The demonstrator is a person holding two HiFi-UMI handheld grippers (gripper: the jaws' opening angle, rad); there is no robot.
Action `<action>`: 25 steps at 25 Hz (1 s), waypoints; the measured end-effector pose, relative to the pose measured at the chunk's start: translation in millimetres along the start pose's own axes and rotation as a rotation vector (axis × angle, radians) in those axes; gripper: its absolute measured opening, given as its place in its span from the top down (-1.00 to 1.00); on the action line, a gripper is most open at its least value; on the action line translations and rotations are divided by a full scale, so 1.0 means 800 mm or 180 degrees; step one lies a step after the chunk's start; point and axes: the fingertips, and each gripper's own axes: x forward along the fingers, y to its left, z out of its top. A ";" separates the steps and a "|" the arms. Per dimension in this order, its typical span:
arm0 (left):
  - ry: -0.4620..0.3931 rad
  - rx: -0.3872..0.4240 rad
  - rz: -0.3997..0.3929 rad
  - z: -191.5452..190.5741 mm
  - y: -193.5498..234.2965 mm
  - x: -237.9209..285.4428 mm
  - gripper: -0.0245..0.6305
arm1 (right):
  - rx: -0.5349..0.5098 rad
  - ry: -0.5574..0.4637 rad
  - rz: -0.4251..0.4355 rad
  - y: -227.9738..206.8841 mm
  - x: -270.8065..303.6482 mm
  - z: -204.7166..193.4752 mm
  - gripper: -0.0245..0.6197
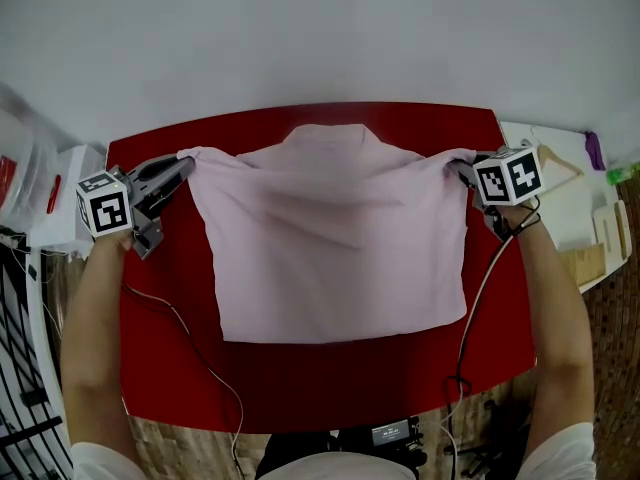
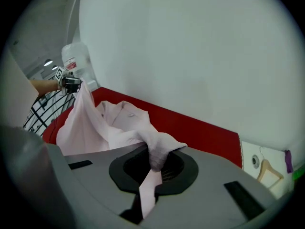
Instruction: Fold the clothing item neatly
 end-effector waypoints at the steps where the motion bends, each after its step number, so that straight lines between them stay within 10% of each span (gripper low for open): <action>1: 0.0024 -0.0054 0.0018 -0.009 0.010 0.004 0.85 | 0.0036 0.0050 -0.0020 -0.003 0.011 -0.007 0.85; 14: 0.0384 -0.0452 0.0276 -0.101 0.081 0.043 0.85 | 0.0085 0.0383 -0.0475 -0.028 0.105 -0.060 0.84; 25: 0.0452 -0.0544 0.0123 -0.138 0.070 0.048 0.60 | 0.0023 0.0319 -0.0678 -0.023 0.107 -0.080 0.35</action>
